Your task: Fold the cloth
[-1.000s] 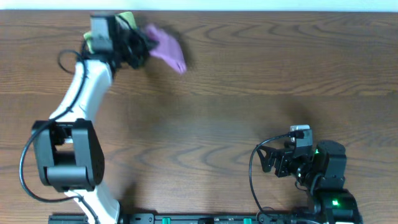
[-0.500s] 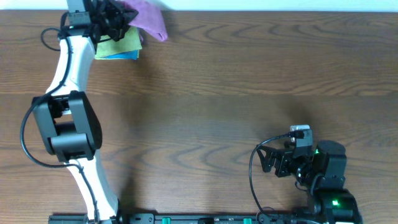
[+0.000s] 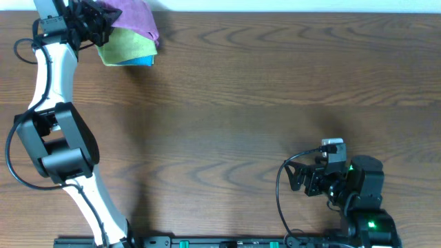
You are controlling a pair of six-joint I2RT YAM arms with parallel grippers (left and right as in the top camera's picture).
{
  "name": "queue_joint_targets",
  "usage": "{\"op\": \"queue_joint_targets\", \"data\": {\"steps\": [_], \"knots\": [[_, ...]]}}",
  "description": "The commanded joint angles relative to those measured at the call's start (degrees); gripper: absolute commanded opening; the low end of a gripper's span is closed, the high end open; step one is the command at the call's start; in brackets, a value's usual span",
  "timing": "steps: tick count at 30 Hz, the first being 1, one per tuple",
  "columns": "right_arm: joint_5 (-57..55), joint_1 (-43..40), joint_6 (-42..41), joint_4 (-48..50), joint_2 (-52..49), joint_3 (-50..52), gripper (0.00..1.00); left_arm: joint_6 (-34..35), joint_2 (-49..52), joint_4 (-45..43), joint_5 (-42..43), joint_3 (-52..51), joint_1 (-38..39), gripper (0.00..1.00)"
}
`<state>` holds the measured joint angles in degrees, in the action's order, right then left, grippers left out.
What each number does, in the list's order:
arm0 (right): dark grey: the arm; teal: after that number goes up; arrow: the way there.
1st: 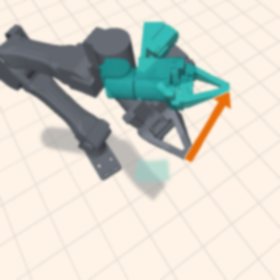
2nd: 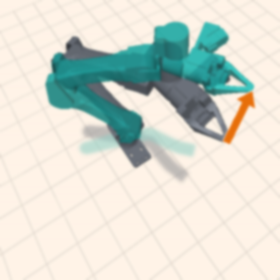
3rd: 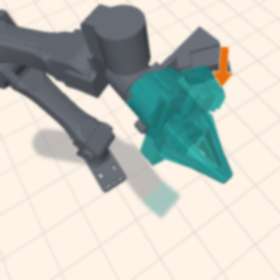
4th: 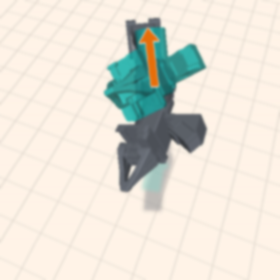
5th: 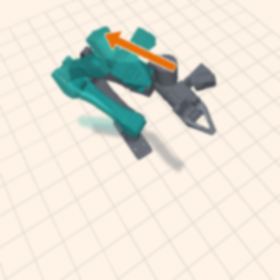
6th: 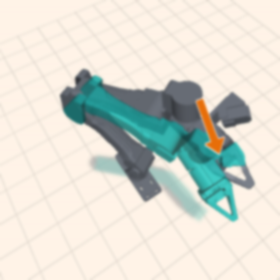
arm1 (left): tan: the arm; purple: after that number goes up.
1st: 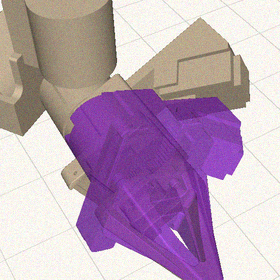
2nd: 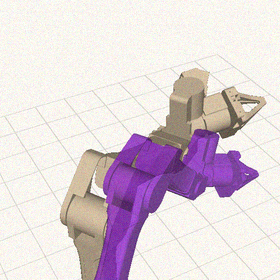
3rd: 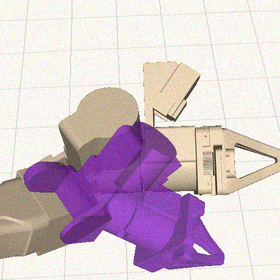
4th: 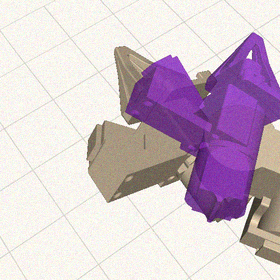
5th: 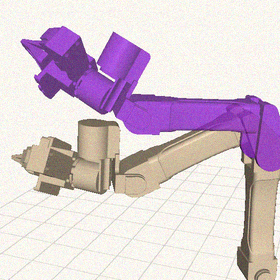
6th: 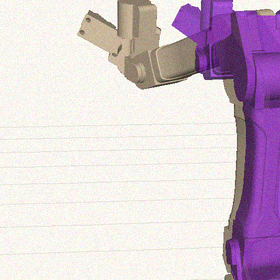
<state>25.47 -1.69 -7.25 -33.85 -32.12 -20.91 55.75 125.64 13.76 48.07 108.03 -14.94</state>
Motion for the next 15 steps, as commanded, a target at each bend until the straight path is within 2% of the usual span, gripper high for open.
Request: {"op": "queue_joint_targets", "data": {"steps": [1,9,15], "knots": [[-0.2,-0.5,-0.6,0.0,0.3,0.1,0.99,-2.5,-0.1,1.4,0.2,1.6,-0.1,0.05],[-0.2,-0.5,-0.6,0.0,0.3,0.1,0.99,-8.7,1.0,6.3,-5.0,1.6,-0.9,0.06],[-0.2,-0.5,-0.6,0.0,0.3,0.1,0.99,-9.5,3.0,6.6,-9.4,1.6,-1.6,0.06]]}}
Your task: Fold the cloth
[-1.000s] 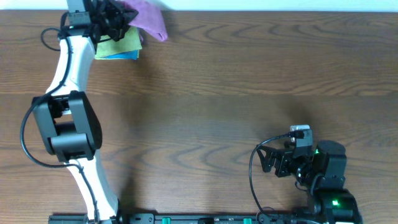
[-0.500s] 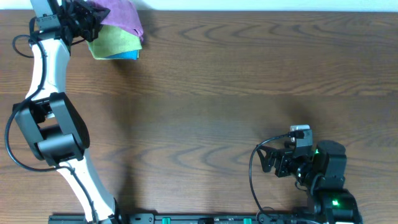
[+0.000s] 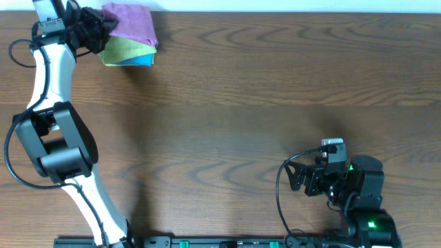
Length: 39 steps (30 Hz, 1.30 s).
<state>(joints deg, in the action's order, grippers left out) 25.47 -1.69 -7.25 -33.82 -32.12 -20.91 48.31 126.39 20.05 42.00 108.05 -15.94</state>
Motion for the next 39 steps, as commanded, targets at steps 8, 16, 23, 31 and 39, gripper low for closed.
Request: {"op": "queue_joint_targets", "data": {"steps": [8,16,23,31,39], "knots": [[-0.2,-0.5,-0.6,-0.1,0.3,0.1,0.99,-3.7,6.1,0.3,-4.9,1.6,-0.7,0.05],[-0.2,-0.5,-0.6,-0.1,0.3,0.1,0.99,-6.4,7.1,0.0,-9.6,1.6,-0.7,0.05],[-0.2,-0.5,-0.6,-0.1,0.3,0.1,0.99,-6.6,7.1,-1.8,-9.4,1.6,-0.7,0.35],[-0.2,-0.5,-0.7,-0.1,0.3,0.1,0.99,-7.2,7.0,-7.2,-6.1,1.8,-1.1,0.67],[-0.2,-0.5,-0.6,-0.1,0.3,0.1,0.99,-7.7,7.0,-7.2,-4.9,4.5,-2.1,0.96]]}}
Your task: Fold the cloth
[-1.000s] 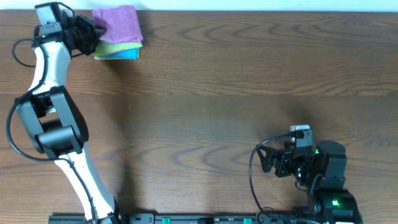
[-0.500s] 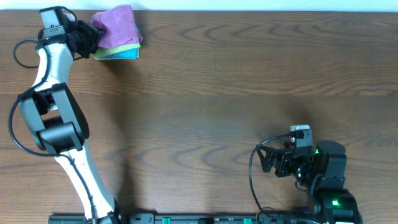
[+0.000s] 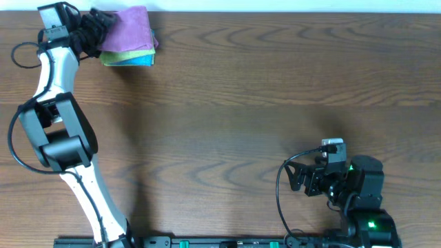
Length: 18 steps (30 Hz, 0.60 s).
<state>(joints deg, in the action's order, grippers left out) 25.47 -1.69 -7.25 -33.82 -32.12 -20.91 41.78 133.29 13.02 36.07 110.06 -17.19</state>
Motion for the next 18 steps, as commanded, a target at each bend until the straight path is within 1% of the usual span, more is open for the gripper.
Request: {"op": "queue_joint_targets", "data": {"steps": [1,9,18], "knots": [[-0.2,-0.5,-0.7,-0.1,0.3,0.1,0.99,-1.4,0.1,0.0,1.0,3.1,-0.9,0.96],[-0.2,-0.5,-0.6,-0.1,0.3,0.1,0.99,-3.3,0.1,2.0,0.3,7.5,-1.3,0.96],[-0.2,-0.5,-0.6,-0.1,0.3,0.1,0.99,-4.1,0.1,3.5,-0.5,8.7,-2.0,0.96]]}}
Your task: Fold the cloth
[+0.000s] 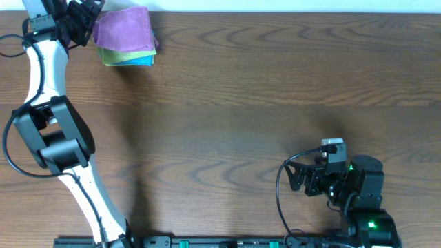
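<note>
A purple cloth [124, 27] lies folded flat on top of a green cloth [114, 55] and a blue one [142, 60], stacked at the table's far left. My left gripper [87, 16] is just off the purple cloth's left edge, near the far table edge, open with nothing between its fingers. My right gripper [291, 177] rests low at the front right, far from the cloths, shut and holding nothing.
The brown wooden table [262, 89] stretches between the two arms. Its far edge [275, 12] runs right behind the cloth stack. The left arm's white links [43, 76] reach along the table's left side.
My left gripper was at the purple cloth's left edge and is now further left and clear of it. The purple cloth lies flat on the stack. The right arm has not moved.
First the left gripper held the purple cloth bunched and raised over the green and blue cloths. Then the purple cloth hung lower and more spread out. Later it lay flat on the stack with the gripper at its left edge, and now the gripper is off it.
</note>
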You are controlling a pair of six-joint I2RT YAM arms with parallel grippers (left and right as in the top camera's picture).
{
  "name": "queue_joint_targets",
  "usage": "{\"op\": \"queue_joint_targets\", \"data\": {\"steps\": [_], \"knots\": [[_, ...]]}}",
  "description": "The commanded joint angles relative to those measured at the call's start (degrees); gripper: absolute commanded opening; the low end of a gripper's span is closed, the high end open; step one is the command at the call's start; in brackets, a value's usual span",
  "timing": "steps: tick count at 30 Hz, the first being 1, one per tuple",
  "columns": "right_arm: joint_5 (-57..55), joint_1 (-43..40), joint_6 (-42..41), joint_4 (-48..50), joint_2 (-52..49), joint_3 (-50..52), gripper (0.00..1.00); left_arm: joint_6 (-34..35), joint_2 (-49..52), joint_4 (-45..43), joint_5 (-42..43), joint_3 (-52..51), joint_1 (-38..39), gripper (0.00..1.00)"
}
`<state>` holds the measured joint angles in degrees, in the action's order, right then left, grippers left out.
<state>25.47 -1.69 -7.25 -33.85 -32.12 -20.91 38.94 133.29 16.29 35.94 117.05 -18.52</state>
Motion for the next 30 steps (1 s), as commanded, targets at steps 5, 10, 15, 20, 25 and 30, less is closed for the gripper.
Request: {"op": "queue_joint_targets", "data": {"steps": [5,10,15,20,25,30], "knots": [[-0.2,-0.5,-0.7,0.0,0.3,0.1,0.99,-1.3,0.1,0.2,-1.7,2.2,-1.0,0.96],[-0.2,-0.5,-0.7,0.0,0.3,0.1,0.99,-1.3,0.1,0.1,-1.9,3.5,-1.0,0.96],[-0.2,-0.5,-0.6,0.0,0.3,0.1,0.99,-1.3,0.1,0.1,-3.1,5.6,-1.0,0.96],[-0.2,-0.5,-0.6,0.0,0.3,0.1,0.99,-1.2,0.1,0.2,-0.7,7.2,0.7,0.96],[-0.2,-0.5,-0.6,0.0,0.3,0.1,0.99,-1.7,0.1,0.2,-4.0,7.2,4.4,0.63],[-0.2,-0.5,-0.6,0.0,0.3,0.1,0.99,-2.0,0.1,0.2,-12.3,7.2,8.4,0.18]]}}
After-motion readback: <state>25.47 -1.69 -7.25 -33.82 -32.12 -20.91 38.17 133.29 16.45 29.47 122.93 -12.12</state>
